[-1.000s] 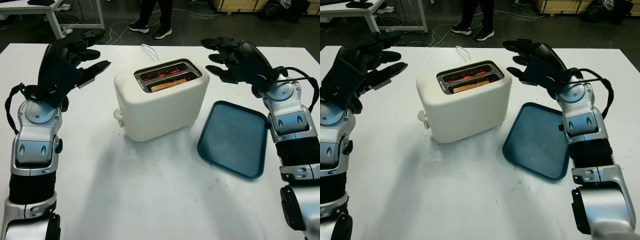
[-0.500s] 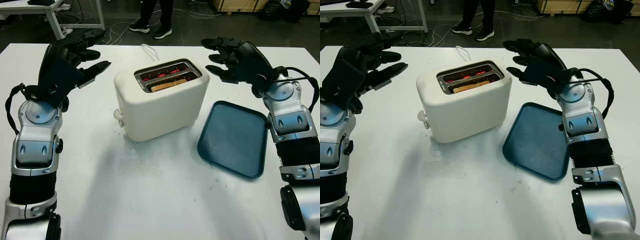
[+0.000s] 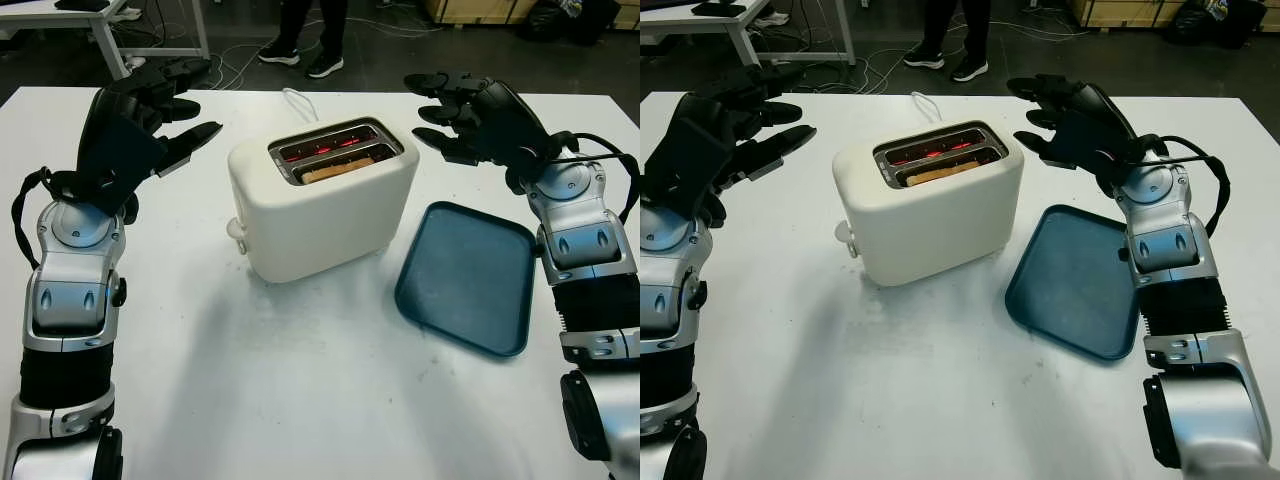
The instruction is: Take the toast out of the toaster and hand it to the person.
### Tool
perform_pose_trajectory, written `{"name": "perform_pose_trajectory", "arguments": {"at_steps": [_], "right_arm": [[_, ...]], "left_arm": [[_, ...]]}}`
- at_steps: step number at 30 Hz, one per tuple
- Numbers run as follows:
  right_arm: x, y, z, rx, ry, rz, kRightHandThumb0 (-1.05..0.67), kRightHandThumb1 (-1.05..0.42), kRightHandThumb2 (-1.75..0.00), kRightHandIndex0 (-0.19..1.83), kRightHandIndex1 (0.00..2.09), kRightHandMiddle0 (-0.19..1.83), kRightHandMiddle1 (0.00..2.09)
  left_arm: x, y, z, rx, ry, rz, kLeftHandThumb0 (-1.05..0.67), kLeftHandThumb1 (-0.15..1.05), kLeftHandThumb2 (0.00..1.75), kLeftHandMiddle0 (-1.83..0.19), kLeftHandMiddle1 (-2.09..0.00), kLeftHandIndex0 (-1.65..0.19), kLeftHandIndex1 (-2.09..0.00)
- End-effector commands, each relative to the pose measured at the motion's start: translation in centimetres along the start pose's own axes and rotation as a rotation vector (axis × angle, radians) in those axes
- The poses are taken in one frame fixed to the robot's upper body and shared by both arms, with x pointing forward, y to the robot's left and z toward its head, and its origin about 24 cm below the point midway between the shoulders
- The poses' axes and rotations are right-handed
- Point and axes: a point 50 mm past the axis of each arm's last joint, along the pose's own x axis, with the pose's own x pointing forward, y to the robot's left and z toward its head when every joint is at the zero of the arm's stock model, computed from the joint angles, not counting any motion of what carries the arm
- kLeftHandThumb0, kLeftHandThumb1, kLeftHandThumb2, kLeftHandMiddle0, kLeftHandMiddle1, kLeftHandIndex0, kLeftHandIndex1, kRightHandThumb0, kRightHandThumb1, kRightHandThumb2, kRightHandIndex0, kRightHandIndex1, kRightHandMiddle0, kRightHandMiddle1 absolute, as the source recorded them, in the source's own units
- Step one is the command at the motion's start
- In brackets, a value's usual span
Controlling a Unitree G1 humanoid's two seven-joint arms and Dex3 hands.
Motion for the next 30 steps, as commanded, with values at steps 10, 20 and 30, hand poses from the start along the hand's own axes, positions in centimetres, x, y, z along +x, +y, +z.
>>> {"name": "perform_pose_trajectory", "arguments": {"at_steps": [10,20,30], "right_arm": [[-0.13,0.17,0.2,0.012,-0.007,-0.016,-0.29,-0.92,-0.34,0.53,0.02,0.48,0.01],[-0.19,0.09,0.14,0.001,-0.004,-0.009,-0.3,-0.92,-0.35,0.53,0.02,0.47,0.01],[-0.2,0.09,0.21,0.011,0.002,-0.012,-0.27,-0.92,-0.35,0.53,0.02,0.46,0.0]], "left_arm": [[-0.32,0.18,0.03,0.002,0.012,0.007,-0.37,0.92,0.02,-0.24,-0.84,-0.55,-0.12],[-0.25,0.09,0.06,-0.008,0.004,0.006,-0.36,0.92,0.02,-0.26,-0.84,-0.56,-0.13],[-0.28,0.07,0.09,-0.002,0.003,0.008,-0.36,0.92,0.02,-0.25,-0.85,-0.56,-0.14]]}}
